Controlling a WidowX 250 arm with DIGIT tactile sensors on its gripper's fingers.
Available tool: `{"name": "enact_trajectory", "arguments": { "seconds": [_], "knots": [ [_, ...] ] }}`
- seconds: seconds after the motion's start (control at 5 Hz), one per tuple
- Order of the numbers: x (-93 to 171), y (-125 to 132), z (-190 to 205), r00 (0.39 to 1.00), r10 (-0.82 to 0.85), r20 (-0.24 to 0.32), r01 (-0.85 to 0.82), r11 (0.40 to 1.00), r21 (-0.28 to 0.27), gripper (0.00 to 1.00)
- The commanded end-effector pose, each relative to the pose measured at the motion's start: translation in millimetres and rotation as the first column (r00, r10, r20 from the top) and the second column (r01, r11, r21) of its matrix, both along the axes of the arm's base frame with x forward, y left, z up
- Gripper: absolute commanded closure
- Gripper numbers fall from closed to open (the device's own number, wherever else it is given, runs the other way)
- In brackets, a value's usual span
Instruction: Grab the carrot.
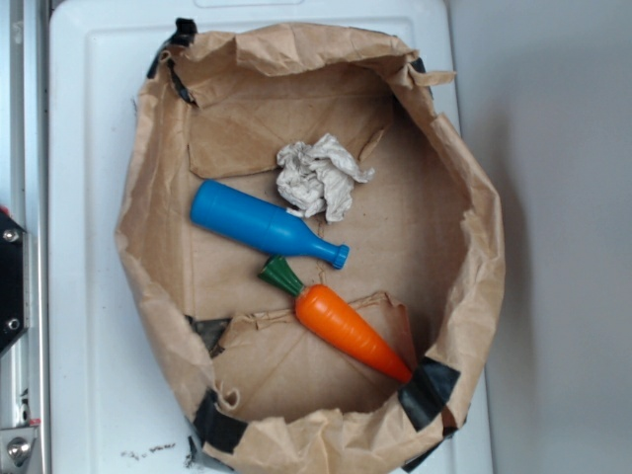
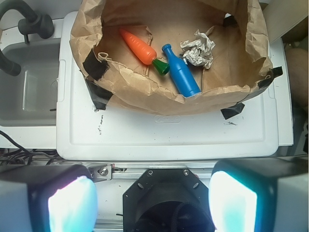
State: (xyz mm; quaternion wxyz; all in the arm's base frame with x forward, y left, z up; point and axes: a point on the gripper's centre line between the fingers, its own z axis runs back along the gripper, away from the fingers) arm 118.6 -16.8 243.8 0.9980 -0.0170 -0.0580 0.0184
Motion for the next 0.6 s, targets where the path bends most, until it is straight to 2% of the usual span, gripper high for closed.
{"name": "enact_trajectory", "arguments": {
  "seconds": [0.0,0.2,0.4],
  "knots": [
    [0.0,0.0,0.0,1.0,0.0,0.0,0.0,1.0,0.0,0.0],
    [50.0,50.0,-37.6,0.998,0.058,-0.027,-0.058,0.998,0.025,0.0],
    [97.0,64.6,-41.5,0.994,0.104,-0.046,-0.101,0.993,0.059,0.0]
  ]
}}
